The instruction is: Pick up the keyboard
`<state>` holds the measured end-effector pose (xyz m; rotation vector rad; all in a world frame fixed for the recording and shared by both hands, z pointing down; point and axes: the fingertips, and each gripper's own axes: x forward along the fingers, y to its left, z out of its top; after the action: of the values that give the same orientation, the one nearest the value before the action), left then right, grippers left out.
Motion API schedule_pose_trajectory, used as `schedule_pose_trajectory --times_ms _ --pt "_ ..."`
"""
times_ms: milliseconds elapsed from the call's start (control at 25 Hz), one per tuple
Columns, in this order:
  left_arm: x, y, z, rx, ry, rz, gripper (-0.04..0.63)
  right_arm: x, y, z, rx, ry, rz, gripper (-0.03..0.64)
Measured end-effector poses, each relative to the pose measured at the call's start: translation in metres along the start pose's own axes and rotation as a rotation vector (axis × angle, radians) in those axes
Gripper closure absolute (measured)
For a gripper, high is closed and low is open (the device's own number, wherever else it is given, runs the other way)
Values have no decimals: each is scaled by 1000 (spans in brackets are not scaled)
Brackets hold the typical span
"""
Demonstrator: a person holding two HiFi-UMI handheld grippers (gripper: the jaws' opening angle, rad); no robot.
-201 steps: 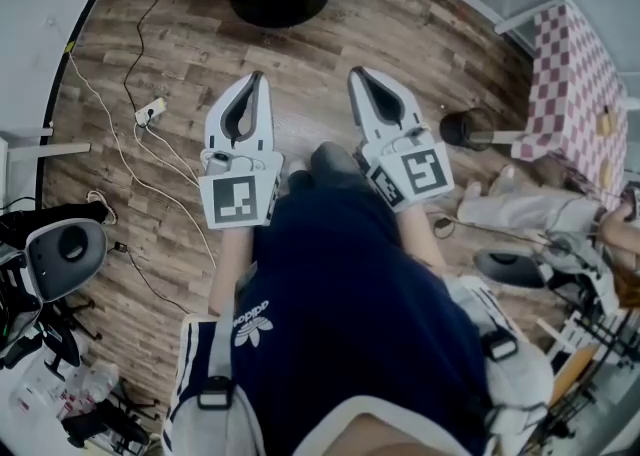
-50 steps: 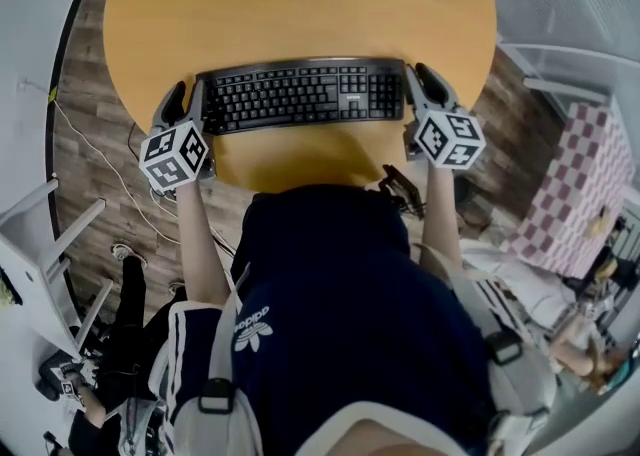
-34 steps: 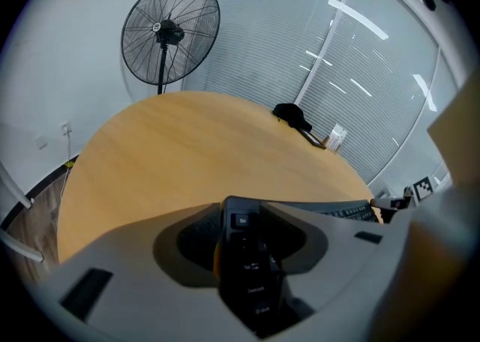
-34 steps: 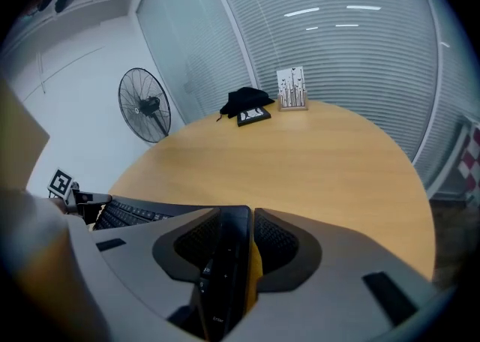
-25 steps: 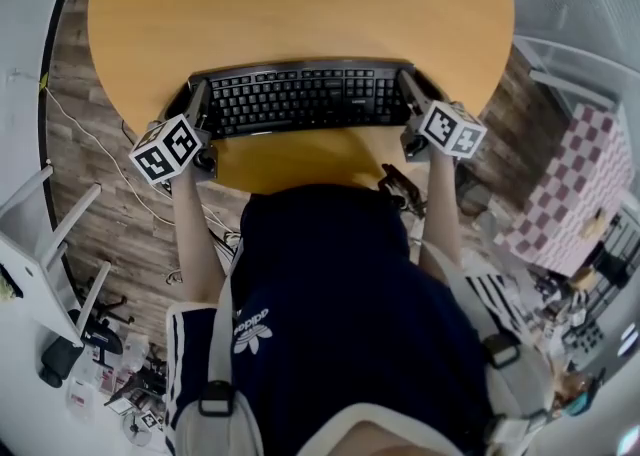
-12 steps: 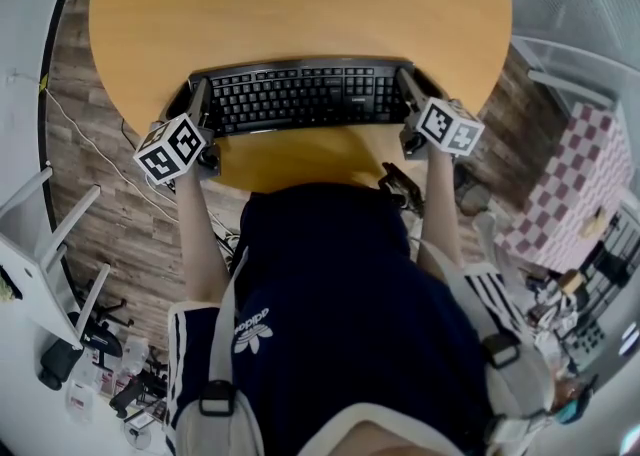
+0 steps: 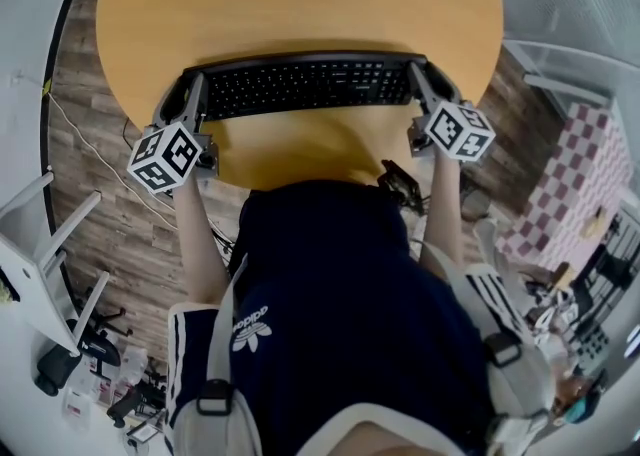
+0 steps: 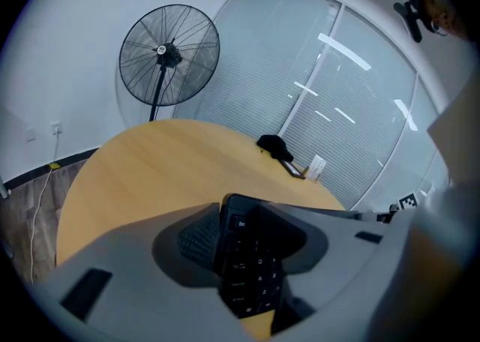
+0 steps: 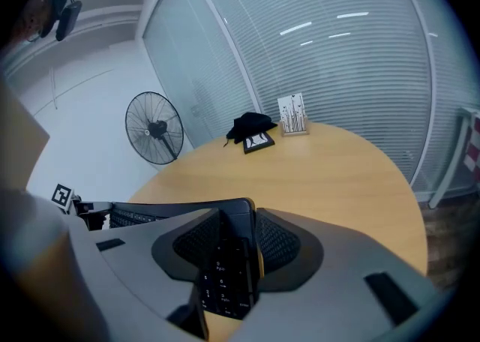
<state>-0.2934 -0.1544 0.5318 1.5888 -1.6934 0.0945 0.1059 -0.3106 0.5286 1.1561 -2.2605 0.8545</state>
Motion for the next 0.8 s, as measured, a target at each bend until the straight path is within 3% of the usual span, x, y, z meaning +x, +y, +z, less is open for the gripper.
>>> schedule_pose_trajectory --times_ms 800 --pt "-125 -81 94 194 -378 -109 445 -136 64 92 -145 -393 71 486"
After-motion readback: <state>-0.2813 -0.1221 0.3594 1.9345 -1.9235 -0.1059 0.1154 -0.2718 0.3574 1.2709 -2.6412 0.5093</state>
